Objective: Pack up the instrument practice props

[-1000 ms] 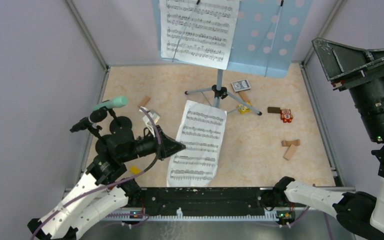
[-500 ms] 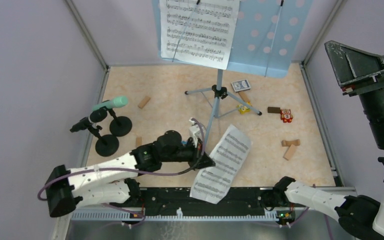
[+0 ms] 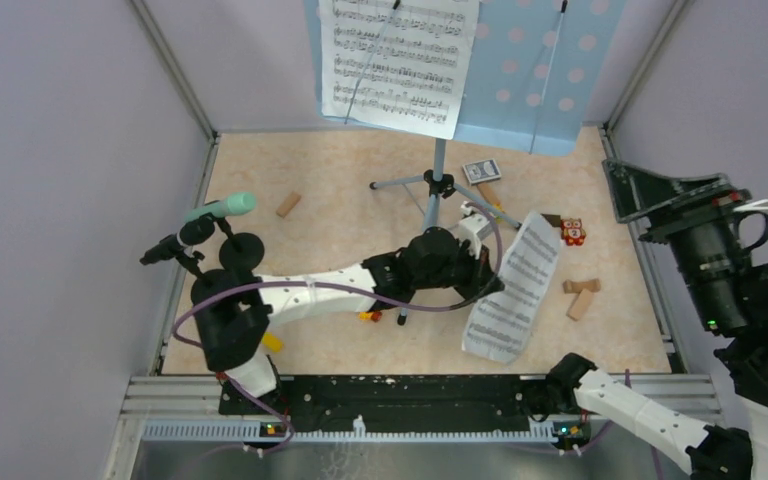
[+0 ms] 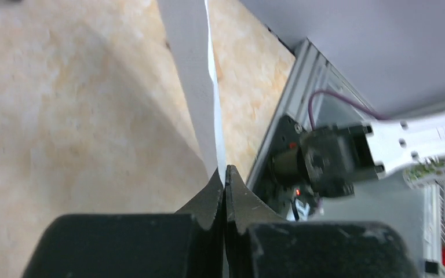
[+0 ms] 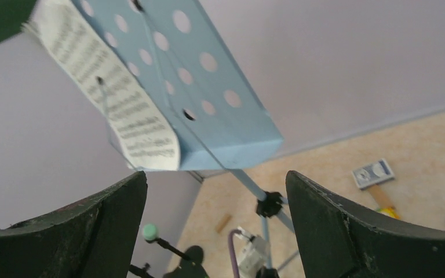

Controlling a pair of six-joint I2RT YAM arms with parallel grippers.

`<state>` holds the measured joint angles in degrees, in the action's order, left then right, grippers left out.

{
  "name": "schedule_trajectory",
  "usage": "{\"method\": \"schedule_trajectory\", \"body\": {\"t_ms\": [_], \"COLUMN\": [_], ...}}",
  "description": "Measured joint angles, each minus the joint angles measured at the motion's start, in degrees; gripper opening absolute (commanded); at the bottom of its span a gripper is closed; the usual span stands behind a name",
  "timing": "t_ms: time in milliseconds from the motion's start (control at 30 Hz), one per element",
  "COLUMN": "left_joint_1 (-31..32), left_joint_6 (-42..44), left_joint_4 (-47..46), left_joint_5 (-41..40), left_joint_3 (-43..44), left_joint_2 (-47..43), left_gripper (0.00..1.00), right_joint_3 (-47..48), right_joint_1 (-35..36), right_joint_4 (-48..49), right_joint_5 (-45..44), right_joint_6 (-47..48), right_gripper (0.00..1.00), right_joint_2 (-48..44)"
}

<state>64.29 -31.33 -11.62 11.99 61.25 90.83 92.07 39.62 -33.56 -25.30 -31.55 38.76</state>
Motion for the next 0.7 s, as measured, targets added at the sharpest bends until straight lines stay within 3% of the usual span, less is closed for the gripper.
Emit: {"method": "schedule_trajectory", "body": {"t_ms": [300,433,600,700], "left_joint_1": [-2.4,-4.1,-5.1,-5.2], "left_joint_6": [1.7,3.0,4.7,5.4], "left_joint_4": [0.5,3.2,7.2,7.8], "left_joint_5": [-2.8,-4.1,-7.8,-9.3], "left_joint_3": [17.1,24.7,29.6,29.8], "left_joint_2": [20.5,28.9,32.9,32.9], "left_gripper": [0.0,0.02,0.38,0.51], "right_joint_3": [-22.2,-27.9,-29.1,-29.1], "right_joint_1": [0.0,0.0,0.0,0.0], "right_joint_4": [-11.0,-14.6,-17.1,-17.6], "right_joint_5": [-5.6,-6.8,-7.8,-8.0], "right_joint_6": [-5.2,-8.3,-11.7,-12.2], "right_gripper": [0.89,0.89,0.89,0.89], "right_joint_2": [-5.9,-7.0,-7.3,-7.3]}}
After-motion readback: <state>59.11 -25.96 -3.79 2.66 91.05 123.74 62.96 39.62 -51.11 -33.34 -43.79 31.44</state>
